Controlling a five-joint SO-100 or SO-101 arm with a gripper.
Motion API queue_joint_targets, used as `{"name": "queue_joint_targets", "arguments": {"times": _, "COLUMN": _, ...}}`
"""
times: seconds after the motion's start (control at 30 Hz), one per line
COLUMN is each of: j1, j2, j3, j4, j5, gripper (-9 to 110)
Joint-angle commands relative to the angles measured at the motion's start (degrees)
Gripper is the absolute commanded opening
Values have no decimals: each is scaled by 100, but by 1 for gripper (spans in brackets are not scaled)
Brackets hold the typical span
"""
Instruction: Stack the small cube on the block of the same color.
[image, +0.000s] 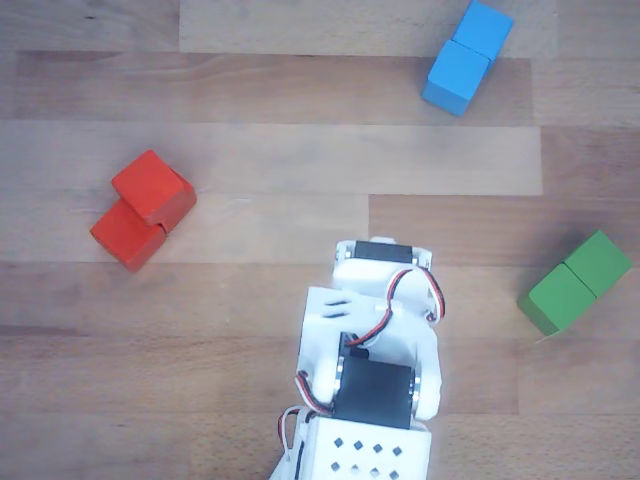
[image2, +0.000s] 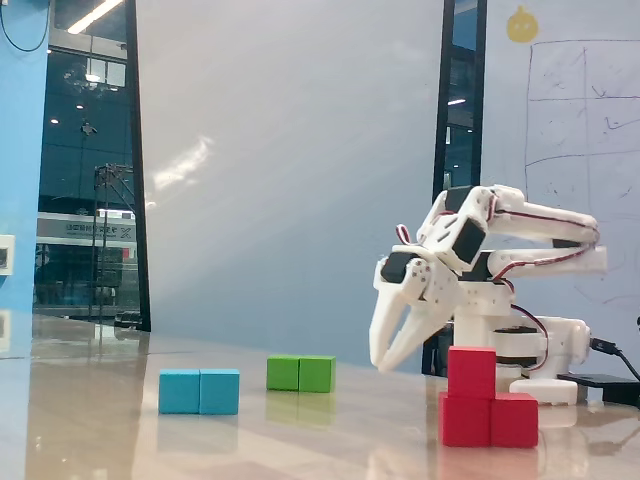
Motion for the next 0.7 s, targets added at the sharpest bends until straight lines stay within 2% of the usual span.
{"name": "queue_joint_targets", "arguments": {"times": 0.0, "j1": 26, "j2": 835, "j3": 26, "j4": 492, "j5": 44, "gripper": 0}}
{"name": "queue_joint_targets", "arguments": {"times": 0.27, "j1": -272, "j2": 1890, "j3": 193, "j4": 1037, "j5": 44, "gripper": 0}}
{"name": "queue_joint_targets", "arguments": {"times": 0.67, "j1": -325, "j2": 1925, "j3": 220, "j4": 1046, "j5": 44, "gripper": 0}}
